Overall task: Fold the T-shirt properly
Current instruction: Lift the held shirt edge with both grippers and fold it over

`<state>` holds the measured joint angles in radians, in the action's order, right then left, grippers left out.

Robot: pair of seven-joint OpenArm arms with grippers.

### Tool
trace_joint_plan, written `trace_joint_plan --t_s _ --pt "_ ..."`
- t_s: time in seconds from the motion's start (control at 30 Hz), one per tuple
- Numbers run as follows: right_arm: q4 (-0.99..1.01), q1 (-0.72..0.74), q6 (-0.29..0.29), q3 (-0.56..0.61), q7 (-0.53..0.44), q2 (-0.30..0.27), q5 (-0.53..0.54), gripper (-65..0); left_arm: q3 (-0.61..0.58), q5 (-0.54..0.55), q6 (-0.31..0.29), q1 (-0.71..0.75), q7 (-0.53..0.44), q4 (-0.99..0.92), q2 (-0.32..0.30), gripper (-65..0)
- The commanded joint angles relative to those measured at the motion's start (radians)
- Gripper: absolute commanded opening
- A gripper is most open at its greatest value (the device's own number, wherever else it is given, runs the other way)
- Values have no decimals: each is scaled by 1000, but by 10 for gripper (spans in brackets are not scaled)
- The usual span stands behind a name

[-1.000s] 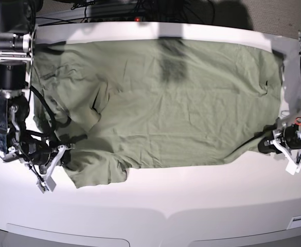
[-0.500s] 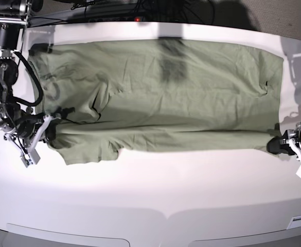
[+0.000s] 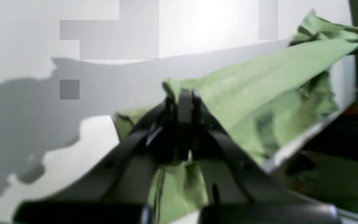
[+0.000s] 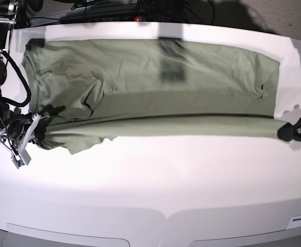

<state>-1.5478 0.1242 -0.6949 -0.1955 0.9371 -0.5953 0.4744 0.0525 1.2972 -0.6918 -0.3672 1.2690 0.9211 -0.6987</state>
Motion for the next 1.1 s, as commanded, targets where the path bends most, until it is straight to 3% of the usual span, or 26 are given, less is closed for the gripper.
trace_joint_plan --t_s 0.0,0.4,0.53,0.7,0.8,0.93,1.07 --pt "-19 19 -3 -10 -12 -23 -2 -650 7 39 -6 -12 3 16 -25 -650" --pt "-19 -77 -3 -10 30 -22 -2 -650 7 39 -6 95 -2 16 -24 -650" --pt "-18 -80 -3 -10 139 -14 2 -650 7 39 -6 104 0 16 -24 -650" --pt "-18 -81 -3 -10 188 -14 9 -394 7 39 -6 104 0 16 -24 -650" --pt "-18 -80 -3 -10 189 -14 9 -303 7 39 -6 104 0 16 -24 -650" --pt "-18 -60 5 -10 143 -14 10 -290 7 39 -6 104 -2 16 -24 -650" --pt "-16 -13 144 -10 -33 -11 61 -290 7 39 -6 104 -3 16 -7 -650"
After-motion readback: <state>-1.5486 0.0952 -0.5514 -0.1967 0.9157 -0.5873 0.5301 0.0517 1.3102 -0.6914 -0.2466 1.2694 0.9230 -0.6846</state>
